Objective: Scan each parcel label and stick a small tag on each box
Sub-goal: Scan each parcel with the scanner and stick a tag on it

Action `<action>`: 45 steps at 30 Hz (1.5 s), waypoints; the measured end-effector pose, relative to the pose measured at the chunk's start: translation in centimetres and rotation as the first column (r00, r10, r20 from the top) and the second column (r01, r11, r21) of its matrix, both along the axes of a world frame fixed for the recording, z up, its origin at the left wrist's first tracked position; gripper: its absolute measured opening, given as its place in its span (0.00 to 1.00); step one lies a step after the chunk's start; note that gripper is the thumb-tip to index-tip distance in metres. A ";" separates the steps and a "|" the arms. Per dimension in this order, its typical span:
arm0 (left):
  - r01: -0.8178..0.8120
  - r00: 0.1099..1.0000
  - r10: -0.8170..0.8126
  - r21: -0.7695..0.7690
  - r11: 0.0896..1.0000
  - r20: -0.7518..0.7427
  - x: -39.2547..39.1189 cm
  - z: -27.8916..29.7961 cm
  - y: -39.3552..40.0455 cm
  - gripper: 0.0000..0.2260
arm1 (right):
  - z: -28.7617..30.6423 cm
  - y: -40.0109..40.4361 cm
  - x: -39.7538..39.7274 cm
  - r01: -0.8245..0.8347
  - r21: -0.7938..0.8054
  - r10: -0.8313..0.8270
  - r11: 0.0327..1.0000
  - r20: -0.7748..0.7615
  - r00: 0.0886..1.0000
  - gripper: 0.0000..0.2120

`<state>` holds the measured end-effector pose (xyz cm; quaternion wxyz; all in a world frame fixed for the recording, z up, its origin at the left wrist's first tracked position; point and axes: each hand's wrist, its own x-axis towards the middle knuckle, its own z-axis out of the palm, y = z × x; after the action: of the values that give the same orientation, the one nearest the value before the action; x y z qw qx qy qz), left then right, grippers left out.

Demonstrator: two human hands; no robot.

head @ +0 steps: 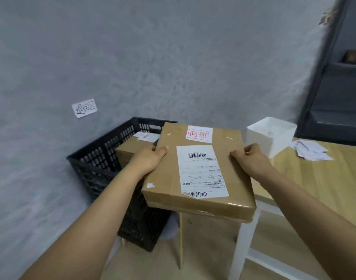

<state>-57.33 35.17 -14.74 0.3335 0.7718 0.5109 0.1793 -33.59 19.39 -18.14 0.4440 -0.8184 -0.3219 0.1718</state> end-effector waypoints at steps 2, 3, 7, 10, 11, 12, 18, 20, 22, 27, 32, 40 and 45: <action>-0.072 0.995 0.071 0.013 0.997 0.074 -2.7 -0.1 2.3 0.18 | 0.4 2.8 -2.5 -0.060 0.041 0.061 0.997 -0.033 0.998 0.18; -0.110 0.989 0.107 0.028 0.994 0.101 -3.8 -0.1 3.5 0.15 | 0.6 4.3 -3.6 -0.091 0.054 0.094 0.994 -0.046 0.995 0.18; -0.264 0.957 0.254 0.059 0.963 0.138 -6.7 -0.2 9.0 0.15 | 1.0 11.0 -6.3 -0.172 0.130 0.182 0.977 -0.072 0.981 0.20; -0.315 0.938 0.305 0.037 0.948 0.162 -8.0 0.1 13.9 0.17 | 1.2 16.8 -6.9 -0.186 0.191 0.207 0.964 -0.096 0.974 0.19; -0.313 0.936 0.304 0.026 0.949 0.179 -8.2 0.2 15.6 0.16 | 1.2 18.9 -7.0 -0.198 0.197 0.220 0.960 -0.092 0.971 0.19; -0.314 0.932 0.305 0.019 0.949 0.197 -8.4 0.4 17.4 0.14 | 1.1 21.1 -6.9 -0.217 0.198 0.237 0.956 -0.086 0.968 0.19; -0.398 0.896 0.389 0.001 0.917 0.213 -9.2 0.8 27.7 0.09 | 0.5 33.8 -6.9 -0.288 0.202 0.317 0.936 -0.128 0.940 0.24; -0.415 0.890 0.406 0.003 0.910 0.207 -9.6 0.7 30.4 0.07 | 0.2 37.2 -6.9 -0.293 0.195 0.321 0.936 -0.133 0.938 0.25; -0.423 0.887 0.413 0.002 0.906 0.207 -9.8 0.3 33.0 0.06 | -0.3 40.1 -7.0 -0.306 0.186 0.334 0.934 -0.145 0.931 0.25; -0.373 0.911 0.371 -0.025 0.928 0.177 -8.6 -1.1 39.5 0.06 | -2.4 45.1 -6.6 -0.299 0.085 0.310 0.950 -0.171 0.935 0.28; -0.237 0.967 0.237 -0.013 0.971 0.090 -5.6 -4.0 45.9 0.04 | -5.3 48.3 -5.3 -0.235 0.007 0.231 0.972 -0.220 0.948 0.28; 0.019 0.999 -0.029 -0.202 0.979 -0.044 -1.6 -10.6 53.8 0.27 | -9.5 51.7 -4.7 -0.077 -0.195 0.020 0.978 -0.279 0.960 0.32; 0.084 0.993 -0.102 -0.231 0.969 -0.067 -0.5 -12.9 55.9 0.29 | -10.5 52.6 -5.4 -0.033 -0.191 -0.017 0.981 -0.254 0.967 0.33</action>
<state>-57.86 91.03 -27.67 0.4073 0.7581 0.5039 0.0734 -38.94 71.95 -28.67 0.3993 -0.8275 -0.2472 0.3079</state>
